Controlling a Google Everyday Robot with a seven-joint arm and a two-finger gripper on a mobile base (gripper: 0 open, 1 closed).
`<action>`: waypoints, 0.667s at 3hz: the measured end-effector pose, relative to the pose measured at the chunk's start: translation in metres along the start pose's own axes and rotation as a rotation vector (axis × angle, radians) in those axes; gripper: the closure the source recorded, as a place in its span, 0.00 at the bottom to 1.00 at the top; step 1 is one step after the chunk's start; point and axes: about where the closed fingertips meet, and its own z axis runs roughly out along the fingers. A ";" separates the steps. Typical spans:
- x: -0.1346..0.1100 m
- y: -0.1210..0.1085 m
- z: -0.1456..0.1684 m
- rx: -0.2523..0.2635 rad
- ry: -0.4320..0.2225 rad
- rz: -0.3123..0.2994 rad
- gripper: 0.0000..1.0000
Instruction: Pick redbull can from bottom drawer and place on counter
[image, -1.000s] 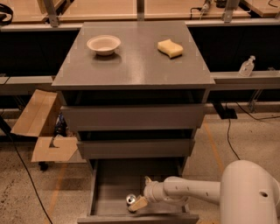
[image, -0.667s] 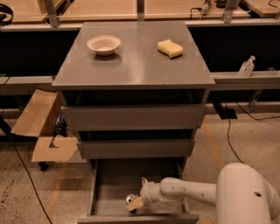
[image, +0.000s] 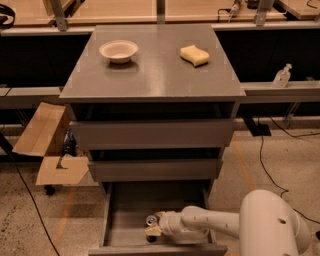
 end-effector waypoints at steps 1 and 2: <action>0.008 -0.002 0.005 0.005 0.004 0.022 0.64; 0.003 -0.002 -0.002 0.007 -0.014 0.029 0.88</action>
Offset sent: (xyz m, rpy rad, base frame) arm 0.0020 -0.0114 0.0121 0.0362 -0.0024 -0.0450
